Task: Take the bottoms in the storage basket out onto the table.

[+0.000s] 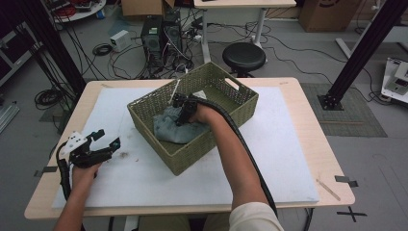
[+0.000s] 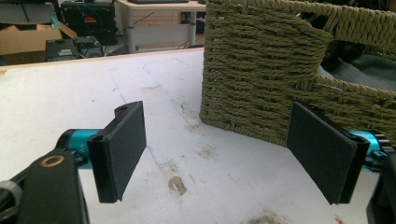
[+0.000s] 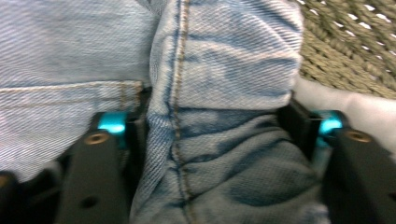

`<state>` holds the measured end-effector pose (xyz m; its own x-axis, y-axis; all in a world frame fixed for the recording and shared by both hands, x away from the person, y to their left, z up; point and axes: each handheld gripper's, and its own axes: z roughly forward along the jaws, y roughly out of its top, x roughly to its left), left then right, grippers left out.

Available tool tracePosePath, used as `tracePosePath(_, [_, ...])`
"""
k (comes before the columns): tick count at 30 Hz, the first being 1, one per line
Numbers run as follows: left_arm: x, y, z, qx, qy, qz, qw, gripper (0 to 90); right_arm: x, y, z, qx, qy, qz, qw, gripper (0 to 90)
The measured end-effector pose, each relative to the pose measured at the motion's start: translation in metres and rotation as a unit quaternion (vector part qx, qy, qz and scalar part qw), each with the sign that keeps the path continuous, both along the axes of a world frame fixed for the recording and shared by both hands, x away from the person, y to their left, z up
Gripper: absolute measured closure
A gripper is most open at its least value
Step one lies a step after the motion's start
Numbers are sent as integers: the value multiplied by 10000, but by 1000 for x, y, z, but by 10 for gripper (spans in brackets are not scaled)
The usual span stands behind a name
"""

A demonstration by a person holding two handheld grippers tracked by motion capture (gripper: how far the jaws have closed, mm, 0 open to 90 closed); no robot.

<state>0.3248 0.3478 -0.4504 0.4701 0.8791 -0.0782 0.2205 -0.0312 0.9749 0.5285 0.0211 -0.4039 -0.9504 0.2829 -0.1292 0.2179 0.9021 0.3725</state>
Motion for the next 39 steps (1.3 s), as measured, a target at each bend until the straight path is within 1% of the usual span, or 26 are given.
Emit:
tracePosePath(3, [0,0,0,17,-5,5,10000,204,0,1,2,-53,-61,-125,9999,547])
tracePosePath(4, [0,0,0,16,-6,4,10000,204,0,1,2,-53,-61,-125,9999,547])
tracePosePath(6, [0,0,0,11,-16,10,10000,204,0,-1,8,-29,-27,-364,9993,683])
tracePosePath(7, [0,0,0,10,-16,13,10000,204,0,-1,8,-29,-27,-364,9993,683])
tracePosePath(11, [-1,1,0,-9,-21,22,10000,204,-1,-7,18,256,88,-467,9985,749])
tracePosePath(13, [-1,1,0,-26,-18,30,10000,204,0,-18,30,800,115,-620,9948,754])
tracePosePath(15, [0,1,0,-22,-20,31,10000,205,0,-23,35,958,68,-669,9931,755])
tracePosePath(16, [0,1,0,-21,-20,32,10000,205,0,-35,46,1388,112,-783,9872,755])
tracePosePath(17, [0,1,0,-26,-17,33,10000,205,0,-35,46,1388,112,-783,9872,755])
tracePosePath(18, [0,1,0,-26,-18,33,10000,205,0,-41,52,1573,51,-841,9840,755])
tracePosePath(19, [0,1,0,-31,-15,41,10000,206,0,-54,61,1958,40,-962,9759,755])
tracePosePath(21, [0,1,0,-21,-6,41,10000,206,0,-66,68,2234,38,-1052,9690,755])
tracePosePath(23, [0,1,0,-26,-5,43,10000,205,-1,-78,72,2569,98,-1162,9594,755])
tracePosePath(24, [0,1,0,-32,-6,45,10000,205,-1,-78,72,2569,98,-1162,9594,755])
tracePosePath(25, [0,1,0,-35,-5,45,10000,206,-2,-87,76,2845,183,-1270,9500,754])
tracePosePath(26, [0,1,0,-33,-4,47,10000,206,-2,-87,76,2845,183,-1270,9500,754])
tracePosePath(29, [0,1,0,-40,-14,47,10000,206,-3,-98,80,3031,146,-1418,9422,755])
tracePosePath(30, [0,1,0,-37,-17,45,10000,206,-4,-102,82,3157,126,-1437,9378,755])
tracePosePath(31, [0,1,0,-39,-7,39,10000,206,-5,-111,88,3598,76,-1458,9216,757])
tracePosePath(32, [0,1,0,-53,-11,37,10000,206,-5,-111,88,3598,76,-1458,9216,757])
tracePosePath(33, [0,2,0,-62,-8,41,10000,206,-6,-115,92,3777,30,-1468,9142,757])
tracePosePath(34, [0,2,0,-63,-5,40,10000,206,-8,-117,96,3822,-33,-1497,9119,758])
tracePosePath(35, [0,1,0,-60,-7,41,10000,206,-10,-116,98,3414,-234,-1511,9274,757])
tracePosePath(36, [0,1,0,-51,-8,41,10000,206,-10,-114,95,3148,-288,-1543,9361,750])
tracePosePath(37, [0,1,0,-36,-5,40,10000,206,-10,-114,95,3148,-288,-1543,9361,750])
tracePosePath(39, [0,1,0,-33,-6,40,10000,206,-10,-108,87,2659,-265,-1628,9498,703])
